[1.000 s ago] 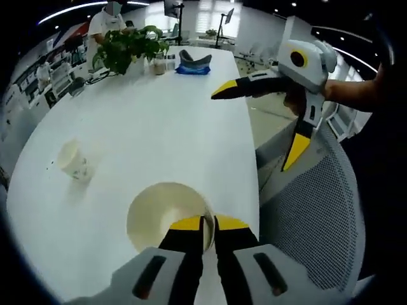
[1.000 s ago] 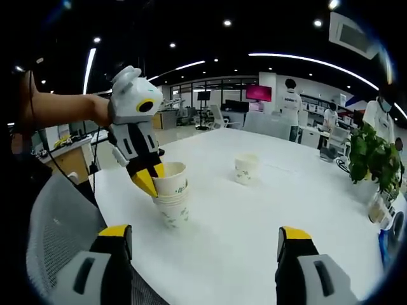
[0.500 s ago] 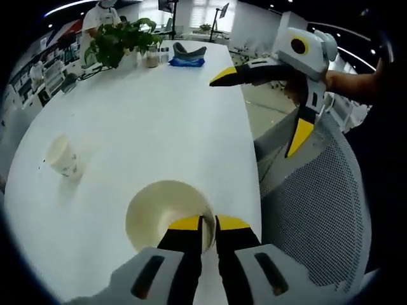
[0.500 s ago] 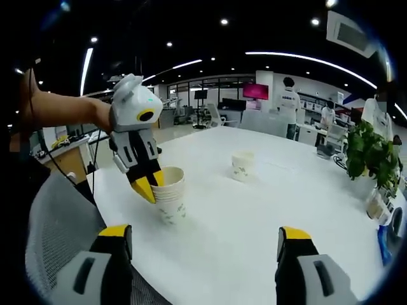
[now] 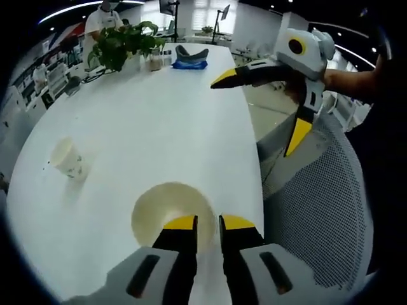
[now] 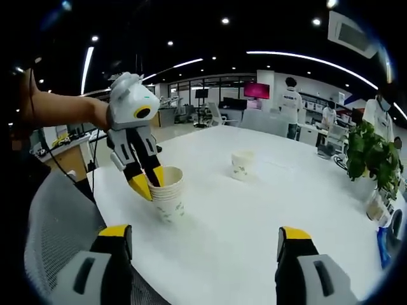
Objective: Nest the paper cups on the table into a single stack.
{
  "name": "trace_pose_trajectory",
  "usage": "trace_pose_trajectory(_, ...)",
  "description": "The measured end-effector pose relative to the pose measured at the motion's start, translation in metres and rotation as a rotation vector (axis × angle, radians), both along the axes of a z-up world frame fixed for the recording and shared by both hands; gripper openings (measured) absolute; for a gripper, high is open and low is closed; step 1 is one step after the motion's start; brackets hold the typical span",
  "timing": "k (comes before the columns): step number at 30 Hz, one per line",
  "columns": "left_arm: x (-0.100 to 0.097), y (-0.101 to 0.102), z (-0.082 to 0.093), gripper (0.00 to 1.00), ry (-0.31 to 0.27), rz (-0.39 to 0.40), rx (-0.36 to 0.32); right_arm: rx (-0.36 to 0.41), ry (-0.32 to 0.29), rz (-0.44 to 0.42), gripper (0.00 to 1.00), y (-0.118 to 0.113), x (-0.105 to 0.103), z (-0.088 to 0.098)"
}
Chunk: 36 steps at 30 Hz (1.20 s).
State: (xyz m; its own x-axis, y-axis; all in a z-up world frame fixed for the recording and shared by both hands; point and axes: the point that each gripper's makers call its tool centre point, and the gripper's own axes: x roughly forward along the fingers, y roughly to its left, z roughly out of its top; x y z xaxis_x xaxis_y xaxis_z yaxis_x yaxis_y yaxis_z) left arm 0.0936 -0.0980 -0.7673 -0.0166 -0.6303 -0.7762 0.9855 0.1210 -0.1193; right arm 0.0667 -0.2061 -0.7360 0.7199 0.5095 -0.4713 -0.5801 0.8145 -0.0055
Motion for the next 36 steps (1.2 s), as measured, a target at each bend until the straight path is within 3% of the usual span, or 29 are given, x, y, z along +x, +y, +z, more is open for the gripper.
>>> trace_pose_trajectory(15,-0.002,0.012,0.041,0.21,-0.107,0.079,-0.11,-0.05,-0.012,0.04,0.95,0.003,0.017,0.008)
trace_pose_trajectory(23,0.005,0.02,0.07,0.34,-0.176,0.195,-0.218,-0.041,0.003,0.043,0.92,0.009,0.032,0.015)
trace_pose_trajectory(28,0.006,0.027,0.079,0.4,-0.19,0.237,-0.266,-0.124,0.005,0.081,0.9,0.013,0.037,0.01)
trace_pose_trajectory(36,0.004,0.034,0.084,0.5,-0.203,0.294,-0.325,-0.145,0.006,0.143,0.89,0.027,0.046,0.012)
